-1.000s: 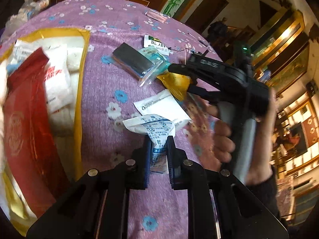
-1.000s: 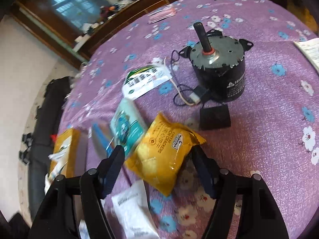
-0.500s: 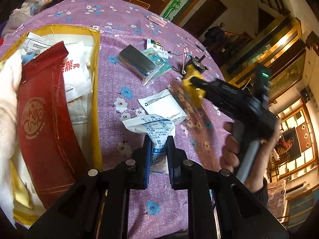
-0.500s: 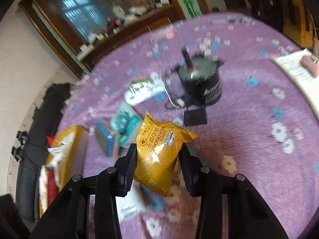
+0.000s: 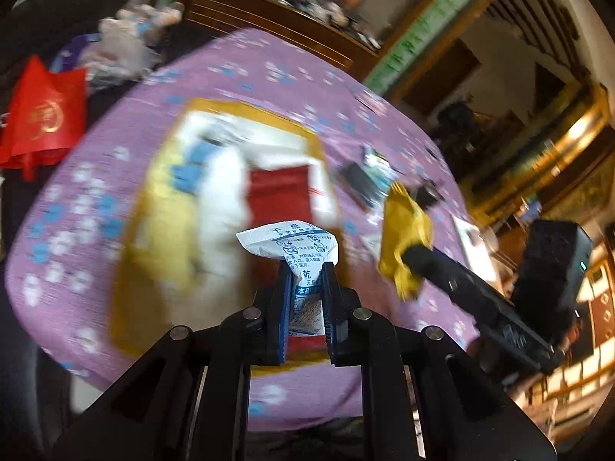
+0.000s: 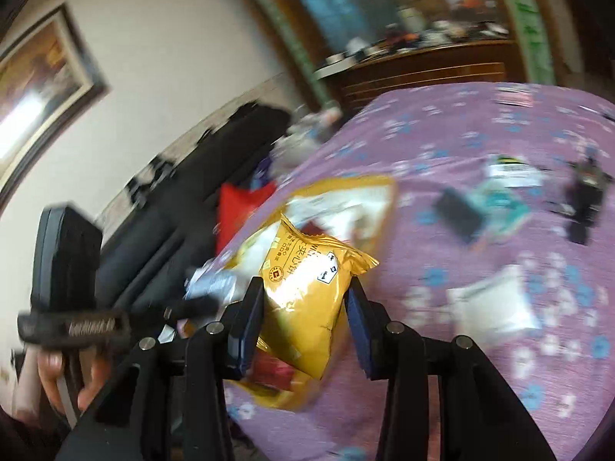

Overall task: Organize soft objects
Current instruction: 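Carry the desiccant packet and yellow bag into the box and release them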

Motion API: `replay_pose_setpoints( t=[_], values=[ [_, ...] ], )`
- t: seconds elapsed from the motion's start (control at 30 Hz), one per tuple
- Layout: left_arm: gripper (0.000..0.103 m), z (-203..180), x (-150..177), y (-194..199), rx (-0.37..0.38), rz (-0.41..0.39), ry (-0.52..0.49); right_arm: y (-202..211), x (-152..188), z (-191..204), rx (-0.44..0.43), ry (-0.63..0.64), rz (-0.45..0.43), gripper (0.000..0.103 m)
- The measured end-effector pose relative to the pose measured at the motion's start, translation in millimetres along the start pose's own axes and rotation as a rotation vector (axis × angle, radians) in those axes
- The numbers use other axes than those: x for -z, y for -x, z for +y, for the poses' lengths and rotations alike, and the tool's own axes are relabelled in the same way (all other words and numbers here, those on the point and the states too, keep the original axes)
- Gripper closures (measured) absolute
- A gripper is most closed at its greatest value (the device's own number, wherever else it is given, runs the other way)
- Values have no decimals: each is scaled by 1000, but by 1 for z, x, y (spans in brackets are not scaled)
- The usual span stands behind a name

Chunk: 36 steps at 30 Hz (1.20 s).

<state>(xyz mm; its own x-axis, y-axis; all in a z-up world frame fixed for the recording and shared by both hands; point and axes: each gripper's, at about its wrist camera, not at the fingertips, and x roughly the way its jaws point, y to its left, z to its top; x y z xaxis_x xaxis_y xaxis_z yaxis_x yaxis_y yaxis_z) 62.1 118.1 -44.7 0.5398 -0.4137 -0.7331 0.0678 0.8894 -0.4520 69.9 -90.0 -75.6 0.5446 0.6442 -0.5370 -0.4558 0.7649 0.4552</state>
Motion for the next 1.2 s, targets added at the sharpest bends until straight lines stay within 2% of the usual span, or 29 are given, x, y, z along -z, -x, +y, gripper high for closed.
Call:
replay_pose_setpoints(
  t=[0.13,0.23,0.3,0.4,0.5,0.7,0.77,0.83,0.87,0.9,1.0,1.13,1.2],
  values=[
    [89,31,-7,-9,-15,5,66,-38,-1,28,15,97,80,62],
    [89,47,-18,-17,-8,10,91,-64,-3,34,99,152,128,62],
    [89,48,-29,-22,7,0,77,-77,-8,33,156,165,144,62],
    [89,50,-46,-30,20,-2,76,-88,-17,26,182,142,158,62],
    [89,48,-62,-45,-10,2,40,-97,-23,22,225,144,170,62],
    [88,54,-61,-57,-48,-19,28,-105,-18,24,249,157,192,61],
    [87,50,-58,-55,-50,-30,4,-106,-17,22,230,143,201,58],
    [74,47,-55,-49,-47,-40,-21,-103,-17,21,197,125,191,58],
    [54,47,-51,-48,-47,-35,-24,-99,-16,21,184,112,181,57],
    [40,47,-48,-47,-49,-24,-25,-95,-16,21,171,99,170,56],
    [38,45,-31,-41,-69,-20,-43,-77,-13,21,124,55,123,46],
    [38,37,-8,-38,-133,23,-78,-45,-8,18,89,20,66,45],
    [38,27,2,-36,-134,53,-107,-26,-4,8,75,-17,38,45]
  ],
)
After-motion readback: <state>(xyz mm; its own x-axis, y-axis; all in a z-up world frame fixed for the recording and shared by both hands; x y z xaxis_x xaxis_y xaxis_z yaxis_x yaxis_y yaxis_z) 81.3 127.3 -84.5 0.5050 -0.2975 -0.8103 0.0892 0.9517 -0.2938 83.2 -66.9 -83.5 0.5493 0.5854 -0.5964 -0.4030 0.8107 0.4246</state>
